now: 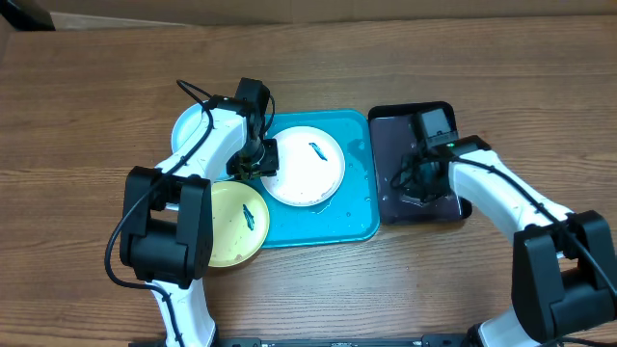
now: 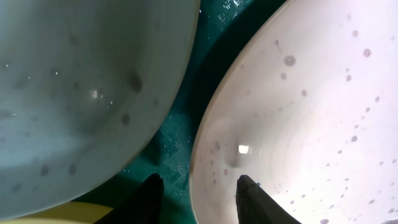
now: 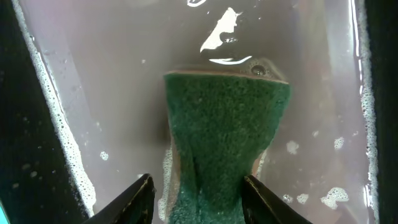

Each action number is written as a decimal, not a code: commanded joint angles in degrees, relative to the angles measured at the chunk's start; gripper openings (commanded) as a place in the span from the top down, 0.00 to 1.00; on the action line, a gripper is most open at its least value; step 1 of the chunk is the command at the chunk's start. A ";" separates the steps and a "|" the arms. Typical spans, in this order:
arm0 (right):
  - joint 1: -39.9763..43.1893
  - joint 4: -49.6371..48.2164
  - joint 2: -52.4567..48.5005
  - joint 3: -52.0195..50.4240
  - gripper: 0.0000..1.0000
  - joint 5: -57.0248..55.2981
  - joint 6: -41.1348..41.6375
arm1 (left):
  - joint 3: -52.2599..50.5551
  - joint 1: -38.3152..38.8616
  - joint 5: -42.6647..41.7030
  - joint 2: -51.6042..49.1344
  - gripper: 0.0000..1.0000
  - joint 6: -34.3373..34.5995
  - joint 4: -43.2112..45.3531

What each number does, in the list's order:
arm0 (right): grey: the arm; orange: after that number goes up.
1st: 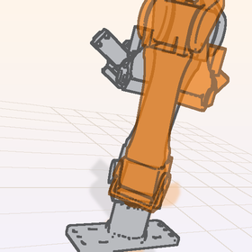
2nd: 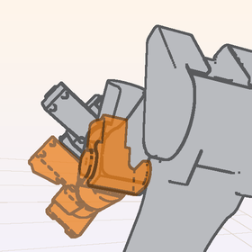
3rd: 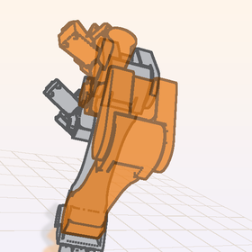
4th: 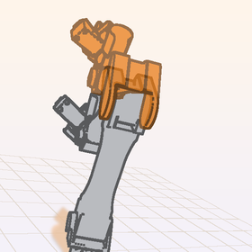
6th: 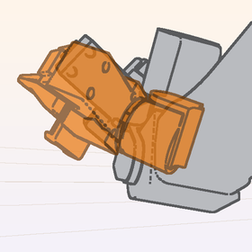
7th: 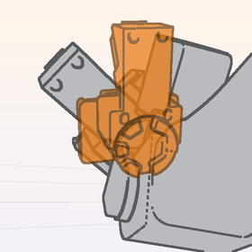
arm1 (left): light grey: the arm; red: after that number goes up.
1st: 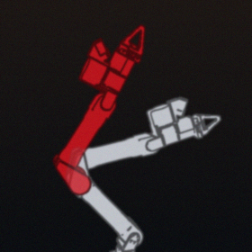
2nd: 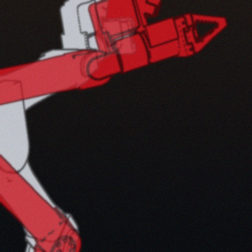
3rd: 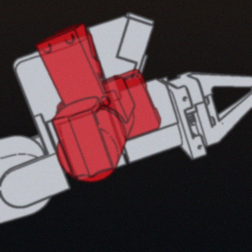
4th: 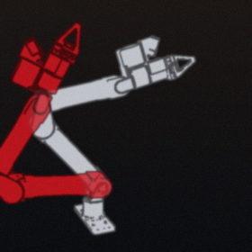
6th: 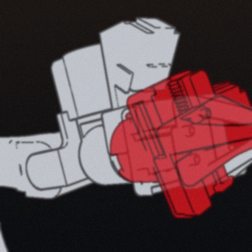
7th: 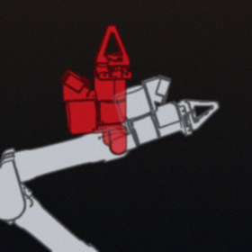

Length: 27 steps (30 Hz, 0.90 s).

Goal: Clean dirty plates on tray and stack at the side
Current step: 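Dip and rub the held sponge in the black water tray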

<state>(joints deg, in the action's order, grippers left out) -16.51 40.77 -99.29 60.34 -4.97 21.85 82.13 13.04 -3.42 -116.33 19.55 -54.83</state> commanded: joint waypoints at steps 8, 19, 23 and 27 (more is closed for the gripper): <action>-0.52 0.07 0.24 -0.35 0.53 -4.63 2.27 | 0.81 0.15 -0.68 -0.66 0.59 0.20 0.00; -0.52 -0.17 0.24 -0.35 0.57 -4.46 2.45 | 0.81 0.15 -0.68 -0.66 0.57 0.20 0.04; -0.52 -0.59 0.04 -0.39 0.57 -4.44 2.45 | 0.81 0.15 -0.68 -0.66 0.57 0.20 0.07; -0.52 -0.63 -1.42 -0.39 0.56 -4.42 2.45 | 0.81 0.15 -0.68 -0.66 0.57 0.20 0.04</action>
<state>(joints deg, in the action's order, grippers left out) -16.97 40.47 -99.33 60.34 -8.43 23.94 82.13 13.04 -3.42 -116.33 19.55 -54.81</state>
